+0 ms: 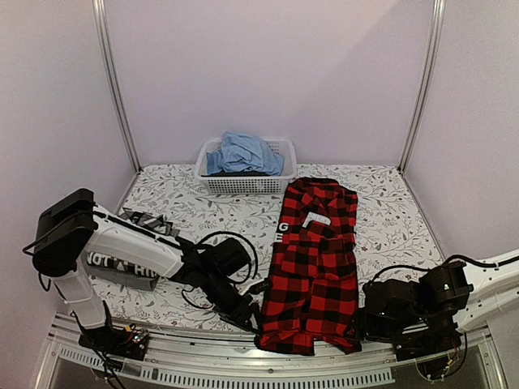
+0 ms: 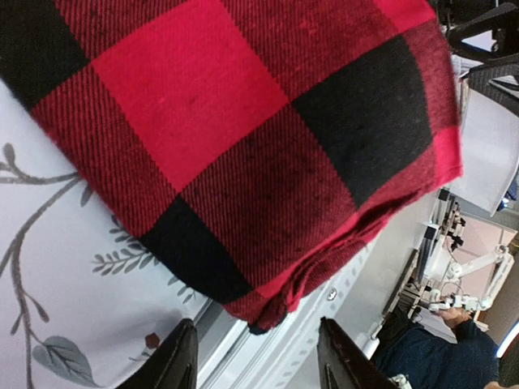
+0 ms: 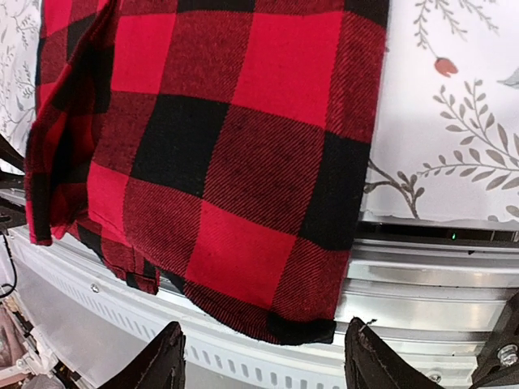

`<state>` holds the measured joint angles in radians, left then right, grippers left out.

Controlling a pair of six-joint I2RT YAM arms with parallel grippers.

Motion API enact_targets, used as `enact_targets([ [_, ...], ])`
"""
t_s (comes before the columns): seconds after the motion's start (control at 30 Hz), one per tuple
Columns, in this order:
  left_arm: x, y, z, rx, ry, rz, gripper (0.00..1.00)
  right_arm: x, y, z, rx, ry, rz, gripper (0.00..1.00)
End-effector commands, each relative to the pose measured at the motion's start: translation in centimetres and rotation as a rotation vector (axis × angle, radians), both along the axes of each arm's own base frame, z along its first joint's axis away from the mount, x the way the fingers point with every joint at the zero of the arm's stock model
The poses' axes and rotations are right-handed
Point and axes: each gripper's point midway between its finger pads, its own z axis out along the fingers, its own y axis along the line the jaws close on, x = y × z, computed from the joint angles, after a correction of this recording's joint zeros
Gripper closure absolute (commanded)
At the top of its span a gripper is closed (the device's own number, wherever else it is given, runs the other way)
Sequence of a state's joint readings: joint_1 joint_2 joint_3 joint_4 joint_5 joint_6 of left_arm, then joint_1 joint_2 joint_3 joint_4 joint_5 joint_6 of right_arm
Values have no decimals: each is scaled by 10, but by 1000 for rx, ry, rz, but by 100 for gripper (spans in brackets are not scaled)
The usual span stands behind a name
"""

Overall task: Fold and stack the long sleeve shirts
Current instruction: Pick up the rectangle-folded shirt from the center of the board.

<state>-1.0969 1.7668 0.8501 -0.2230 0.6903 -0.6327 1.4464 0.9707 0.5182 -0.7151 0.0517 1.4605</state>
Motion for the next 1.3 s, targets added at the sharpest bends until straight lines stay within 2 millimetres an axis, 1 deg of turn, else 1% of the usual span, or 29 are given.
enact_targets([
  [0.0,4,-8,20,-34,-46,7,49,5,-22,-3,-21,-25,-74,34],
  [0.1,5,-10,18,-33,-49,16,51,6,-27,-8,-4,-21,-107,35],
  [0.17,5,-12,17,-33,-46,15,52,6,-27,-14,6,-13,-122,38],
  [0.27,1,-15,14,-28,-37,5,54,4,-19,-20,37,0,-120,44],
  [0.43,-3,-17,7,-13,-25,-8,55,2,-2,-31,42,13,-88,45],
  [0.53,-5,-19,5,-2,-28,-19,57,4,12,-30,74,5,-73,46],
  [0.6,-6,-21,5,2,-28,-23,58,4,16,-31,69,0,-67,49],
  [0.67,-7,-24,5,-2,-26,-28,63,6,19,-29,62,-9,-59,54],
  [0.7,-7,-26,7,-9,-24,-30,67,7,21,-27,60,-17,-56,57],
  [0.8,-5,-32,13,-28,-34,-40,83,11,23,-20,54,-40,-56,68],
  [0.87,0,-36,16,-29,-48,-39,97,15,23,-14,51,-62,-61,77],
  [0.9,1,-38,19,-34,-54,-40,100,17,22,-10,54,-76,-67,82],
  [0.97,5,-44,28,-50,-71,-40,100,23,21,0,57,-102,-82,91],
  [1.03,13,-47,37,-60,-91,-30,100,32,21,14,66,-135,-96,96],
  [1.17,38,-52,54,-86,-125,13,100,58,20,41,76,-216,-128,100],
  [1.27,67,-54,62,-100,-151,60,100,87,15,55,69,-283,-166,100],
])
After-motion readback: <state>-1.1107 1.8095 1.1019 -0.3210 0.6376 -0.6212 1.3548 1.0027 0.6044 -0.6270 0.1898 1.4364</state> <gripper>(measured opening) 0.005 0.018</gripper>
